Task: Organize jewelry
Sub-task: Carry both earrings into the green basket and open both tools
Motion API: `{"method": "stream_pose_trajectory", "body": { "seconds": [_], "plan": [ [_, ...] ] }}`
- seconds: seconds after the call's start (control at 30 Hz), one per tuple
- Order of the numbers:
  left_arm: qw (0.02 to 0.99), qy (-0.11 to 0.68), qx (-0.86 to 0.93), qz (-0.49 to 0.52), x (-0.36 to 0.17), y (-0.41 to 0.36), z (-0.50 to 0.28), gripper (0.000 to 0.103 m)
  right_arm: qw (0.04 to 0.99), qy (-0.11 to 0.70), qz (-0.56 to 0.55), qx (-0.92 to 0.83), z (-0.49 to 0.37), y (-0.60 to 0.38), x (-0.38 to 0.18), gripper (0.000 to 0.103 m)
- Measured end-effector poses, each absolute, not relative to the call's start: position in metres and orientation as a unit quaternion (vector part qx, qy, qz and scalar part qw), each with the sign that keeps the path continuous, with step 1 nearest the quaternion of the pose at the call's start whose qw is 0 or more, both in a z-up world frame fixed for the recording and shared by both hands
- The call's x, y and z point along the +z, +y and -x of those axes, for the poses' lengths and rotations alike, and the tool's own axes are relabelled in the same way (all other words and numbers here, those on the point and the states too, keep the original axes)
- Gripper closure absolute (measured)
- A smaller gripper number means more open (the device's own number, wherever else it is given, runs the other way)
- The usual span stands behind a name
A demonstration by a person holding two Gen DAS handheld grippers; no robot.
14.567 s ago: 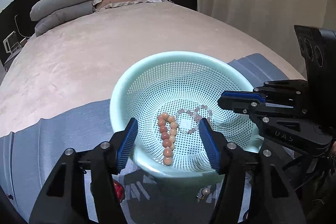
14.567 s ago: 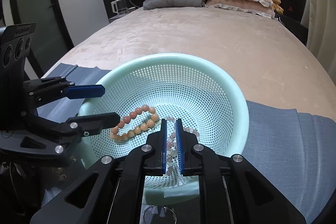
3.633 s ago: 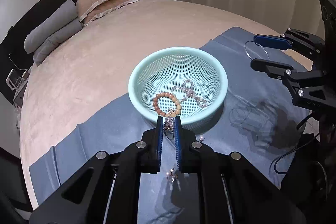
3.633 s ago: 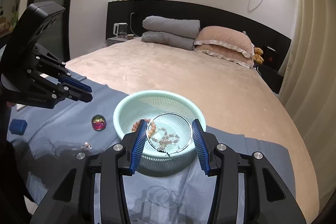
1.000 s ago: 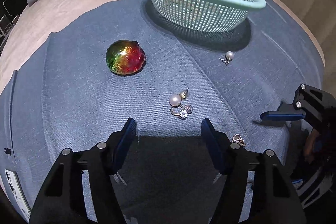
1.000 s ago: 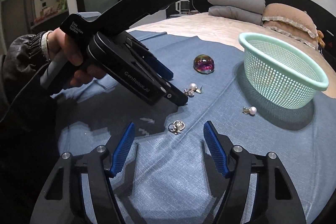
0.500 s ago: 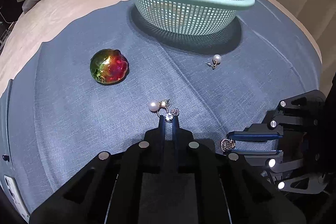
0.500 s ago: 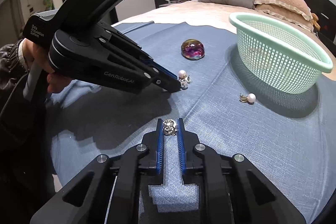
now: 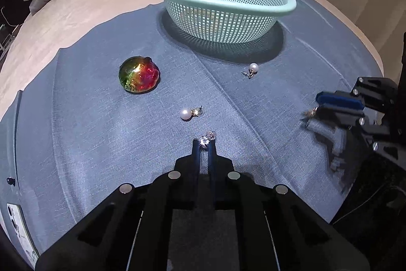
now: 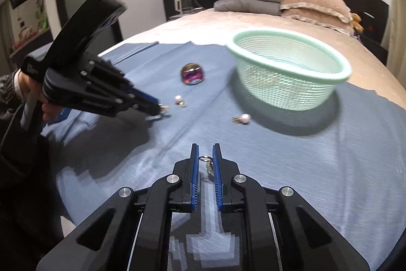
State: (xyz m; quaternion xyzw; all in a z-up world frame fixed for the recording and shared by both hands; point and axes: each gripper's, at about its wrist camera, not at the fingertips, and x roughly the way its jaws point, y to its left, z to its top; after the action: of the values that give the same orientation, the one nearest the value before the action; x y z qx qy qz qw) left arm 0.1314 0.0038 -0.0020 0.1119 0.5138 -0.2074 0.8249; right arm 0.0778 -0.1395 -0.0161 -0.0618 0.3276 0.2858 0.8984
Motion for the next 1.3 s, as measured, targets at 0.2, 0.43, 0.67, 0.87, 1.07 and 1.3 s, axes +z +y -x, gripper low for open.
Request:
{"method": "stream_pose_trajectory", "body": {
  "seconds": [0.2,0.43,0.67,0.87,1.07,1.3],
  "plan": [
    [0.829,0.507,-0.200,-0.126,0.016,0.005,-0.124,0.096,0.918,0.300,0.067,0.252,-0.073,-0.171,0.009,0.093],
    [0.845,0.475,-0.193,-0.151,0.062,0.005,-0.122,0.096,0.936,0.253,0.094,0.224,-0.076,-0.192,0.050,0.093],
    [0.873,0.422,-0.191,-0.155,0.120,-0.001,-0.142,0.096,0.954,0.166,0.134,0.209,-0.071,-0.200,0.112,0.093],
    [0.886,0.385,-0.198,-0.163,0.163,-0.016,-0.162,0.096,0.958,0.123,0.154,0.208,-0.092,-0.202,0.154,0.093],
    [0.879,0.381,-0.219,-0.183,0.167,-0.040,-0.190,0.095,0.958,0.121,0.146,0.216,-0.132,-0.199,0.162,0.093],
    [0.856,0.420,-0.235,-0.189,0.131,-0.069,-0.243,0.095,0.945,0.182,0.138,0.232,-0.196,-0.182,0.125,0.093]
  ]
}}
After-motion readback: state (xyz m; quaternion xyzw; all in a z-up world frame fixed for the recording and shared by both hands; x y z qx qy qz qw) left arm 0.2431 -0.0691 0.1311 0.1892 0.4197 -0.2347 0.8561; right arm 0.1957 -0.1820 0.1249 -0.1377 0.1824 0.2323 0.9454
